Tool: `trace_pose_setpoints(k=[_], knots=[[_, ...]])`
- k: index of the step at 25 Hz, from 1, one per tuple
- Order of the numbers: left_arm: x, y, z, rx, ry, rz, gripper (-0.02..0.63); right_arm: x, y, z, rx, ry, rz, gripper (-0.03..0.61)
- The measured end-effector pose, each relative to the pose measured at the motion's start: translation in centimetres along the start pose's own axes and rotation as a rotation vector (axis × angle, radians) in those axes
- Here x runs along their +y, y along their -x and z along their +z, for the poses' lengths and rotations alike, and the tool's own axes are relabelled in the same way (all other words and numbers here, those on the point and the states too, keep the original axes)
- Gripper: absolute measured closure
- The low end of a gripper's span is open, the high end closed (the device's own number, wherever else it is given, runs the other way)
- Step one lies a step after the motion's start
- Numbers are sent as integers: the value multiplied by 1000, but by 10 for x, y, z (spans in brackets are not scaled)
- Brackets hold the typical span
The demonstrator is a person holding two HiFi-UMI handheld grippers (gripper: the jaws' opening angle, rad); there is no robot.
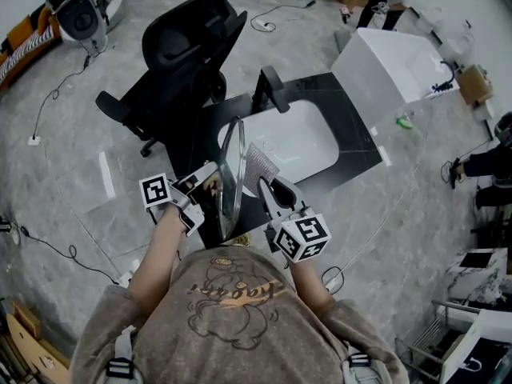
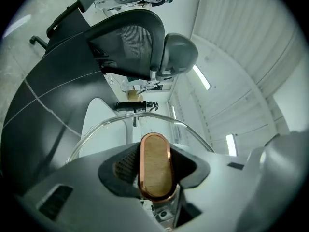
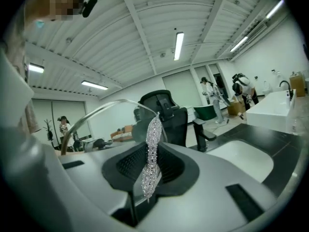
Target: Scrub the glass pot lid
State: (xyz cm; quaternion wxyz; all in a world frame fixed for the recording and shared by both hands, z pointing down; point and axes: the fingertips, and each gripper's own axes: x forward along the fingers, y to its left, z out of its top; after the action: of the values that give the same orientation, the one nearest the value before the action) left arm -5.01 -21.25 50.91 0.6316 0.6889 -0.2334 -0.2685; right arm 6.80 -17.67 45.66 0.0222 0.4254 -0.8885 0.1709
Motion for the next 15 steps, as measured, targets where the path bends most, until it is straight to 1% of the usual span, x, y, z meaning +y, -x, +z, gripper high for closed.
trace_pose_setpoints(k=[3, 5, 9, 15], knots=[[1, -2, -8, 25, -4, 1, 436, 27, 0, 20, -61, 12, 98, 499], [2, -3, -14, 44, -6, 9, 436, 41, 2, 34, -98, 12, 136, 500], [1, 0, -19, 53, 4, 7, 436, 52, 6, 41, -114, 11, 160, 500], [-4, -1, -29, 93, -28, 1, 436, 50, 3, 38, -112, 4, 158, 500]])
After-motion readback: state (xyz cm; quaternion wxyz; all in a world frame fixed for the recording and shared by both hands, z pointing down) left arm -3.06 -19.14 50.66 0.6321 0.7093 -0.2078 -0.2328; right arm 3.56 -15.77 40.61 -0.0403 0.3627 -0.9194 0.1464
